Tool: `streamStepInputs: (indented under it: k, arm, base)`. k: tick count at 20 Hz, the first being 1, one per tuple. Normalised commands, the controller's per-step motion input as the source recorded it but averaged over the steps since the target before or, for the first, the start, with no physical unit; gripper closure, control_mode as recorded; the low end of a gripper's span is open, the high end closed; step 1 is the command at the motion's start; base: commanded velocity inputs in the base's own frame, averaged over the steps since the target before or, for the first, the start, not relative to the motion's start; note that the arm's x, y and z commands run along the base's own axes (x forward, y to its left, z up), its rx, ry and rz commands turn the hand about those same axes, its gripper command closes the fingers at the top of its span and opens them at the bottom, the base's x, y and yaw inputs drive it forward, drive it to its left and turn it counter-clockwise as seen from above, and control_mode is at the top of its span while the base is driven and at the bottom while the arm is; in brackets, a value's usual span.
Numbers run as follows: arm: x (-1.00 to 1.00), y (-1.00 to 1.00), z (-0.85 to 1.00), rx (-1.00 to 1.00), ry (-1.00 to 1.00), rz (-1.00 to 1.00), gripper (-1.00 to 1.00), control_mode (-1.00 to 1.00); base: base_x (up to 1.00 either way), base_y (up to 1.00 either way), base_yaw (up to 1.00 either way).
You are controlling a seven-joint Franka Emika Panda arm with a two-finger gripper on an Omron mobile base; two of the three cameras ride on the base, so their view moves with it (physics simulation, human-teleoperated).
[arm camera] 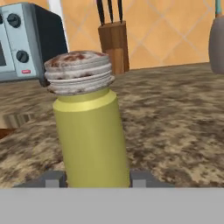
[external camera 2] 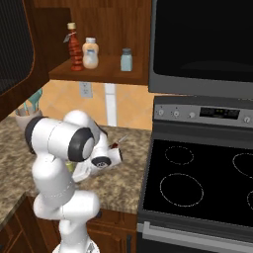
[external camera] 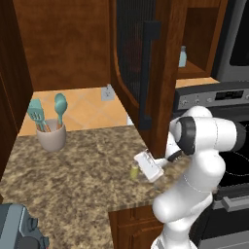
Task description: Put the shaker and condiment bottle from the counter next to their counterparts in the cabinet.
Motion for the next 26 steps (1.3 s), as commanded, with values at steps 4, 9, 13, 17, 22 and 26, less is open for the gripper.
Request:
streamStepInputs:
  k: [4,9,13,17,22,26]
  arm:
    - [0.0,-0.02,0.26,0.04,0.01,-0.11,1.0,-1.0]
    - [-0.3,-0.17,0.63,0.13,0.07,-0.23,1.0,-1.0]
    - [-0.45,-0.07,0.75,0.08,0.09,-0.28,1.0,-1.0]
    - [-0.07,0.0,0.97,0.0,0.05,-0.19,1.0,-1.0]
    - [-0.3,0.01,0.64,-0.07,0.04,-0.14,1.0,-1.0]
    - [-0.54,-0.21,0.39,-0.01,0.0,-0.18,1.0,-1.0]
  base:
    - [0.0,0.0,0.0]
    - [0.0,0.0,0.0]
    - [0.0,0.0,0.0]
    - [0.0,0.0,0.0]
    - [0.0,0.0,0.0]
    - [0.0,0.0,0.0]
